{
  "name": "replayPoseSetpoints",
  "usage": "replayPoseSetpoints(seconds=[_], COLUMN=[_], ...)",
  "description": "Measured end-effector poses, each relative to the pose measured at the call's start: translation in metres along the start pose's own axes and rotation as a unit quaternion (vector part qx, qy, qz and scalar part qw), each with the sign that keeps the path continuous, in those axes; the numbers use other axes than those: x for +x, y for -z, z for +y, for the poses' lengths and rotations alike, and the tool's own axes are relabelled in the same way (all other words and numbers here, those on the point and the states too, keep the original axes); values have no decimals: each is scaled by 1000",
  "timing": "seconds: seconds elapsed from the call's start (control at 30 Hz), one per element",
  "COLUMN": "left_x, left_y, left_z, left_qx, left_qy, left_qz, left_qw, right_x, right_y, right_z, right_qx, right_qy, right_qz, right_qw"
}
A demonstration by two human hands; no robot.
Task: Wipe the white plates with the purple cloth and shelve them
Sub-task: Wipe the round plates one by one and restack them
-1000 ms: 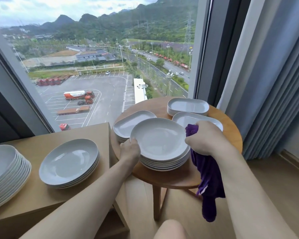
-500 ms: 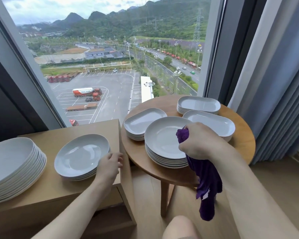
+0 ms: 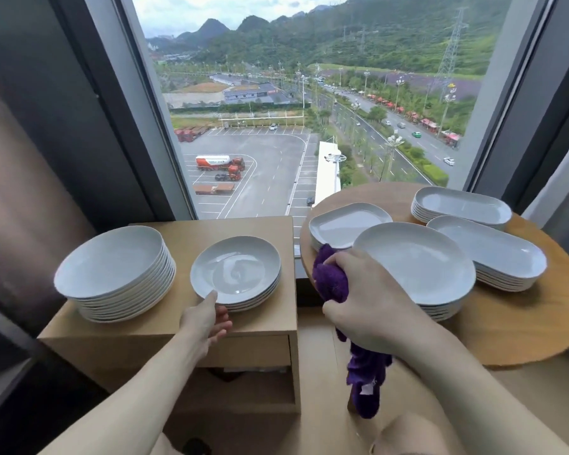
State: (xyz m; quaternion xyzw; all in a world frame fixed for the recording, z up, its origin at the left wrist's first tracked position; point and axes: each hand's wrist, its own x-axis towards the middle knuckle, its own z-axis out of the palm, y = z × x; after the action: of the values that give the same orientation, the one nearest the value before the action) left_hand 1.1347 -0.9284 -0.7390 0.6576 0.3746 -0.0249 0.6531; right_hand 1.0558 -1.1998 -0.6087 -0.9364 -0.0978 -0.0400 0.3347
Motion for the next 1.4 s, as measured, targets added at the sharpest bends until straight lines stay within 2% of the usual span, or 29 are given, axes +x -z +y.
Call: replayPoseSetpoints(seconds=[0.23, 0.53, 0.77, 1.0, 1.27, 1.4], left_x=[4, 6, 0, -13, -53, -77], left_y=[-2, -1, 2, 16, 45, 69], left_z=[4, 9, 8, 10, 11, 7], left_qx=[18, 17, -44, -128, -245, -274], left_qy=[-7, 24, 38, 13, -20, -29], left_qz=[-7, -15, -46, -81, -69, -153], left_qw=[1000, 999, 997, 988, 967, 949], right_x=[-12, -21, -15, -12, -14, -15], right_y=[-62, -84, -81, -79, -80, -77], right_z=[5, 17, 22, 23, 20, 13], right_qx=[-8, -14, -4, 7, 21, 46], right_qy=[36, 24, 14, 15, 23, 27], right_qz=[-45, -84, -53, -40, -16, 17], right_qw=[998, 996, 998, 999, 999, 998])
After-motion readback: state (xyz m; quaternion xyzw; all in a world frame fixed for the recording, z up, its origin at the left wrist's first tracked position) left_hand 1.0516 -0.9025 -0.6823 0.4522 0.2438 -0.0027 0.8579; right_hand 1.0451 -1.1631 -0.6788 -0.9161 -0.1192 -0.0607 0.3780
